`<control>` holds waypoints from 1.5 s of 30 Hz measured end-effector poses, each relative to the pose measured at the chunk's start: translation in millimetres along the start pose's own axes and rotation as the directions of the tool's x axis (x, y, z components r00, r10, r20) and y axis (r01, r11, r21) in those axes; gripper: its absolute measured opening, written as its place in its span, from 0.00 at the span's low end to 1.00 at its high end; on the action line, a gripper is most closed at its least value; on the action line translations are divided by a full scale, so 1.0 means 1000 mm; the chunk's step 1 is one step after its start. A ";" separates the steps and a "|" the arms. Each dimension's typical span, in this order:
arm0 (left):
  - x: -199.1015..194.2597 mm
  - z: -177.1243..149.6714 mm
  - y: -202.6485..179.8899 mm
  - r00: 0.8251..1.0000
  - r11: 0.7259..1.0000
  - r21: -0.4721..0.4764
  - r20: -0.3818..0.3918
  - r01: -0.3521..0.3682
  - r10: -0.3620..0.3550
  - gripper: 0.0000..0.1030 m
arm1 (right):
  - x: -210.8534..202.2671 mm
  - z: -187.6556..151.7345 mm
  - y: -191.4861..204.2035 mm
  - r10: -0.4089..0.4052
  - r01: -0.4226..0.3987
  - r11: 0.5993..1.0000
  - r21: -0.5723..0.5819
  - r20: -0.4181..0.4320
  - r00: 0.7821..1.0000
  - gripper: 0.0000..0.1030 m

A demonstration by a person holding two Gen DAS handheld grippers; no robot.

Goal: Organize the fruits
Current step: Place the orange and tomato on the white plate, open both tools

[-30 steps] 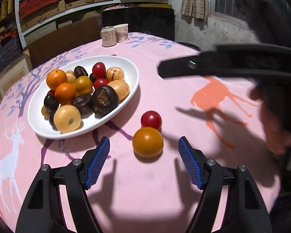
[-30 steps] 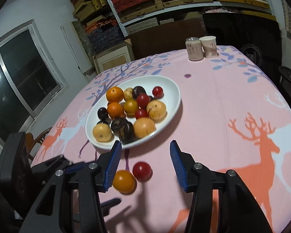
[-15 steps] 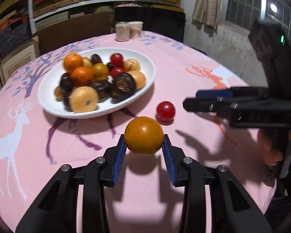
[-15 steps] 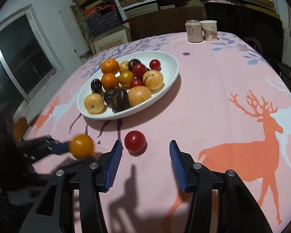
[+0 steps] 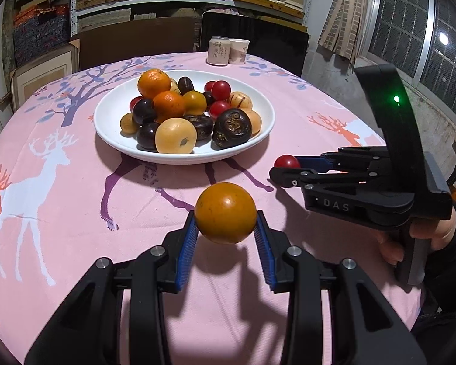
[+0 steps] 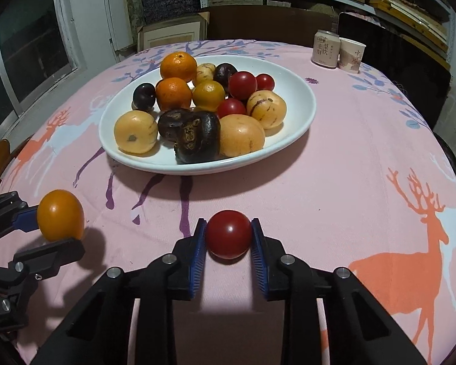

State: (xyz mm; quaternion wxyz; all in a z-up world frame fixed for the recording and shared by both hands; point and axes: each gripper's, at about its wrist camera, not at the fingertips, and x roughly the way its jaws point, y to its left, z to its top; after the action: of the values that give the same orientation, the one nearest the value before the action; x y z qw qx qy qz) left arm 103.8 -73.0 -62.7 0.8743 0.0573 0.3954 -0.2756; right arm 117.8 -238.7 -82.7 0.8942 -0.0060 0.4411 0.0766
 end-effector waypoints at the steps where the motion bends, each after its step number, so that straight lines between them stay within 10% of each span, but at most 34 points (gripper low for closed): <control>1: 0.000 0.000 0.002 1.000 1.000 -0.007 0.001 0.002 -0.002 0.36 | -0.001 -0.001 0.000 0.001 -0.001 1.000 0.001 0.001 1.000 0.28; 20: -0.010 0.080 0.003 0.996 0.999 0.040 0.091 -0.023 0.019 0.36 | -0.070 0.074 -0.031 0.145 -0.162 0.983 0.086 0.172 0.974 0.28; 30: 0.043 0.108 0.017 0.999 0.999 0.025 0.023 -0.029 0.028 0.36 | -0.024 0.147 -0.022 0.160 -0.173 0.980 0.101 0.126 0.979 0.28; 45: 0.073 0.117 0.023 1.000 0.999 0.035 -0.008 -0.011 0.012 0.36 | 0.042 0.162 -0.019 0.144 -0.148 0.982 0.119 0.041 0.989 0.28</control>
State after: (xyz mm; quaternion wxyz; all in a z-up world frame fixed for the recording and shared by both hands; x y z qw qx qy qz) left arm 232.2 -122.9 -38.8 0.8732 0.0757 0.3937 -0.2771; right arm 273.6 -239.4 -17.9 0.8919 0.0822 0.4295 0.1150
